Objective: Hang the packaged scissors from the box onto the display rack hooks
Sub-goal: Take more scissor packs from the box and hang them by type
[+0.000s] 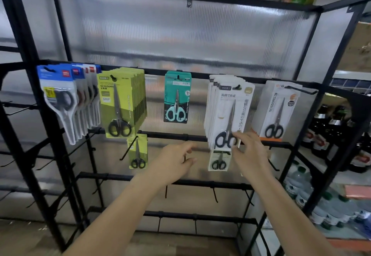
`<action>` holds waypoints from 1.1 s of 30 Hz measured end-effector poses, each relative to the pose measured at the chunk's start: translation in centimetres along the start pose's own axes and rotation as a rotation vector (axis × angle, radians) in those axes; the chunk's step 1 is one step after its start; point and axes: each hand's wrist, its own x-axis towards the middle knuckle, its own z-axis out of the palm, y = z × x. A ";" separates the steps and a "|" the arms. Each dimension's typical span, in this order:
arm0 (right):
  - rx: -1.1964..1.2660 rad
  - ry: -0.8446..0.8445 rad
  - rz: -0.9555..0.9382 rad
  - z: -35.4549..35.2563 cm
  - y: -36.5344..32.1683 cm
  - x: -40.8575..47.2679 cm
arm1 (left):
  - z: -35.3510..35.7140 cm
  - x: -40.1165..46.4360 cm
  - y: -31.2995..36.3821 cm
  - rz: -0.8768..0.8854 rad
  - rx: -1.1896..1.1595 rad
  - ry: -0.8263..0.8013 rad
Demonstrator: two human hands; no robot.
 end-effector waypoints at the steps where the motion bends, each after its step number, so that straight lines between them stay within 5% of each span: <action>1: 0.003 -0.006 -0.032 0.2 -0.6 -0.2 | -0.2 -0.1 -0.2 -0.003 -0.003 0.010; 9: -0.075 -0.238 -0.033 6.4 -1.1 -3.8 | 1.6 -3.6 -5.0 -0.072 -0.060 -0.036; 18: 0.011 -0.664 0.262 20.3 6.2 -13.9 | 11.0 -14.8 -17.0 -0.524 -0.269 -0.314; 22: 0.050 -0.823 0.328 27.8 10.6 -20.9 | 17.2 -21.4 -21.3 -0.731 -0.241 -0.402; 27: 0.081 -0.896 0.630 38.4 19.9 -31.6 | 28.8 -31.5 -26.4 -0.966 -0.164 -0.512; 33: -0.003 -1.007 0.778 50.7 34.4 -42.4 | 46.6 -41.2 -34.3 -1.005 -0.123 -0.690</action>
